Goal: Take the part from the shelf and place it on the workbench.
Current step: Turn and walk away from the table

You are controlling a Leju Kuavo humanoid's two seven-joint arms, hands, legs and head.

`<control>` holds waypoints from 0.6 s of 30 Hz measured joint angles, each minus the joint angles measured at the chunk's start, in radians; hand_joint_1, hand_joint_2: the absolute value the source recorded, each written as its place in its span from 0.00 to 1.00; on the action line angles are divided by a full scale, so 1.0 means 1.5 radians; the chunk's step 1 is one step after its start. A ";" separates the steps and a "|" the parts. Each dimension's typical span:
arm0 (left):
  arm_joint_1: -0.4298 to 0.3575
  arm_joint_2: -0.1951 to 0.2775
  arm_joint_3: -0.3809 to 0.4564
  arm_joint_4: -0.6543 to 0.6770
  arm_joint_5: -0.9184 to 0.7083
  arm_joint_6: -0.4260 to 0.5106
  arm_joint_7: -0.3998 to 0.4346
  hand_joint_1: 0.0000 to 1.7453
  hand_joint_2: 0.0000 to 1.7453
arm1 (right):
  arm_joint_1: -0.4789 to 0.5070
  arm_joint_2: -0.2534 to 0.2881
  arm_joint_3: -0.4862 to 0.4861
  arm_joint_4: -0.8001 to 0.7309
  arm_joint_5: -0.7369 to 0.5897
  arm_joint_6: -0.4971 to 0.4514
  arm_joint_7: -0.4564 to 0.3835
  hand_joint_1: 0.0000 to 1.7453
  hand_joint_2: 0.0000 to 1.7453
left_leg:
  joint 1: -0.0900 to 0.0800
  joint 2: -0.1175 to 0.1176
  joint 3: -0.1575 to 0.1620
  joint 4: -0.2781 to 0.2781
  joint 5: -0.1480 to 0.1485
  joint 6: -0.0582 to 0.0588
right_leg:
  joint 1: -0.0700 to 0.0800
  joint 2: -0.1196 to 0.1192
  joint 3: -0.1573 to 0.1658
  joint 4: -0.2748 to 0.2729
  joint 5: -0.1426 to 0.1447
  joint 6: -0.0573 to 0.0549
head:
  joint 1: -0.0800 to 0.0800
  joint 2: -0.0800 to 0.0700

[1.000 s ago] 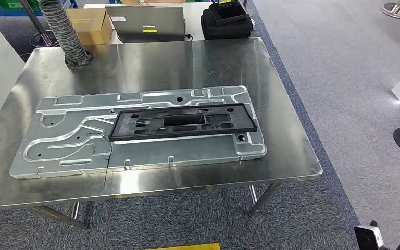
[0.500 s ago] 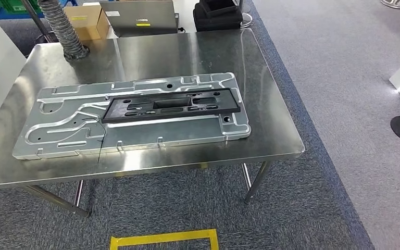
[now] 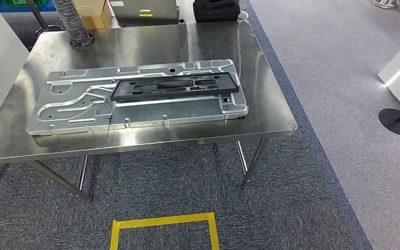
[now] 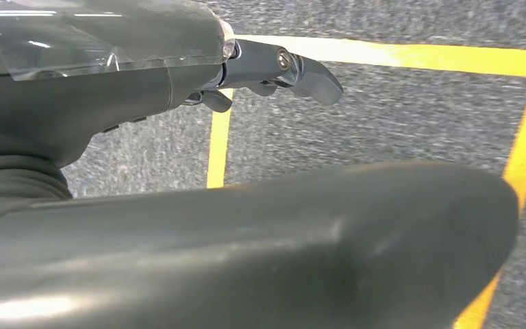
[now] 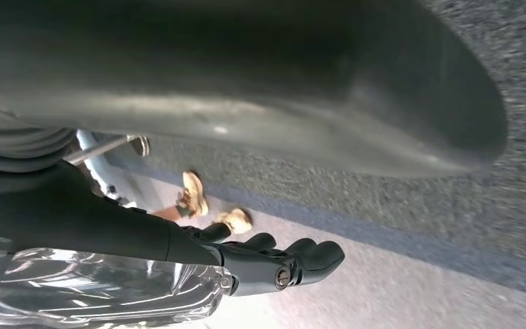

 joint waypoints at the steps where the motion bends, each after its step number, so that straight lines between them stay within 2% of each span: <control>1: 0.000 0.000 0.000 0.000 -0.001 0.000 0.000 0.00 0.00 | -0.002 0.000 0.000 0.002 0.000 0.010 -0.004 0.00 0.75 | 0.001 0.000 -0.010 0.008 0.004 -0.004 | 0.000 0.001 0.038 -0.054 -0.004 -0.001 | 0.000 0.000; 2: 0.000 0.000 0.000 0.000 -0.001 -0.001 0.000 0.00 0.00 | -0.005 0.000 0.000 0.004 0.001 0.025 -0.010 0.00 1.00 | 0.001 0.000 -0.017 0.013 0.008 -0.009 | 0.002 0.002 0.066 -0.099 -0.014 -0.004 | 0.000 0.000; 3: -0.001 0.000 0.000 0.000 -0.002 -0.002 -0.001 0.00 0.00 | -0.007 0.003 0.001 0.007 0.004 0.044 -0.022 0.00 1.00 | 0.001 0.000 -0.021 0.017 0.012 -0.013 | 0.004 0.002 0.081 -0.126 -0.025 -0.009 | 0.000 0.000; 4: -0.001 0.000 0.000 0.000 -0.003 -0.004 -0.001 0.00 0.00 | -0.008 0.005 0.004 0.009 0.009 0.061 -0.037 0.00 1.00 | 0.001 0.000 -0.024 0.017 0.018 -0.018 | 0.007 0.002 0.083 -0.136 -0.028 -0.016 | 0.000 0.000; 5: -0.001 0.000 0.000 0.000 -0.004 -0.007 -0.001 0.00 0.00 | -0.009 0.010 0.007 0.011 0.015 0.076 -0.055 0.00 0.75 | 0.002 0.000 -0.026 0.017 0.022 -0.023 | 0.008 0.000 0.078 -0.136 -0.023 -0.024 | 0.000 0.000; 6: -0.002 0.000 0.000 0.000 -0.005 -0.010 -0.001 0.00 0.00 | -0.010 0.017 0.011 0.014 0.020 0.088 -0.075 0.00 0.50 | 0.004 -0.001 -0.031 0.021 0.016 -0.027 | 0.008 -0.001 0.072 -0.136 -0.017 -0.031 | 0.000 0.000; 7: -0.001 0.000 0.000 0.000 -0.006 -0.012 -0.001 0.00 0.00 | -0.012 0.024 0.015 0.016 0.023 0.099 -0.095 0.00 0.25 | 0.005 -0.001 -0.038 0.034 -0.001 -0.031 | 0.007 -0.003 0.064 -0.137 -0.009 -0.038 | 0.000 0.000; 8: -0.001 0.000 0.000 0.000 -0.008 -0.014 0.000 0.00 0.00 | -0.015 0.032 0.019 0.018 0.025 0.107 -0.112 0.00 0.00 | 0.006 -0.002 -0.048 0.060 -0.030 -0.034 | 0.007 -0.004 0.055 -0.138 -0.001 -0.043 | 0.000 0.000; 10: -0.002 -0.001 0.000 0.000 -0.011 -0.017 0.001 0.00 0.00 | -0.019 0.045 0.024 0.020 0.026 0.121 -0.132 0.00 0.00 | 0.007 -0.003 -0.069 0.143 -0.097 -0.039 | 0.010 -0.005 0.035 -0.136 0.014 -0.049 | 0.000 0.000; 11: -0.003 -0.001 0.000 0.000 -0.013 -0.019 0.001 0.00 0.00 | -0.020 0.050 0.026 0.022 0.027 0.127 -0.134 0.00 0.00 | 0.007 -0.003 -0.075 0.183 -0.113 -0.040 | 0.012 -0.005 0.025 -0.134 0.022 -0.049 | 0.000 0.000; 12: -0.004 -0.001 0.000 0.000 -0.013 -0.022 0.000 0.00 0.00 | -0.021 0.054 0.028 0.024 0.027 0.133 -0.132 0.00 0.00 | 0.007 -0.003 -0.072 0.207 -0.114 -0.040 | 0.013 -0.005 0.013 -0.132 0.029 -0.049 | 0.000 0.000; 13: -0.004 -0.001 0.000 0.000 -0.012 -0.025 -0.001 0.00 0.00 | -0.022 0.057 0.028 0.025 0.027 0.138 -0.127 0.00 0.00 | 0.007 -0.003 -0.059 0.208 -0.100 -0.040 | 0.014 -0.006 0.002 -0.129 0.036 -0.048 | 0.000 0.000; 14: -0.005 -0.001 0.000 0.000 -0.011 -0.029 -0.004 0.00 0.00 | -0.023 0.059 0.029 0.026 0.028 0.141 -0.118 0.00 0.00 | 0.007 -0.003 -0.035 0.186 -0.080 -0.037 | 0.015 -0.006 -0.009 -0.126 0.042 -0.047 | 0.000 0.000; 15: -0.007 -0.001 0.000 0.000 -0.010 -0.032 -0.007 0.00 0.00 | -0.024 0.060 0.029 0.027 0.029 0.142 -0.106 0.00 0.00 | 0.007 -0.003 0.000 0.145 -0.064 -0.034 | 0.015 -0.006 -0.019 -0.123 0.048 -0.045 | 0.000 0.000; 16: -0.009 -0.001 0.000 0.000 -0.009 -0.035 -0.010 0.00 0.00 | -0.025 0.060 0.031 0.027 0.031 0.143 -0.094 0.00 0.00 | 0.006 -0.004 0.038 0.093 -0.060 -0.031 | 0.016 -0.006 -0.028 -0.119 0.054 -0.043 | 0.000 0.000; 17: -0.012 -0.001 0.000 0.000 -0.009 -0.037 -0.012 0.00 0.00 | -0.025 0.061 0.032 0.027 0.032 0.145 -0.080 0.00 0.00 | 0.004 -0.004 0.069 0.044 -0.064 -0.027 | 0.017 -0.006 -0.035 -0.117 0.060 -0.040 | 0.000 0.000; 18: -0.014 -0.001 0.000 -0.001 -0.009 -0.038 -0.013 0.00 0.00 | -0.025 0.061 0.033 0.027 0.032 0.148 -0.067 0.00 0.00 | 0.003 -0.005 0.088 0.010 -0.072 -0.023 | 0.018 -0.006 -0.039 -0.116 0.066 -0.036 | 0.000 0.000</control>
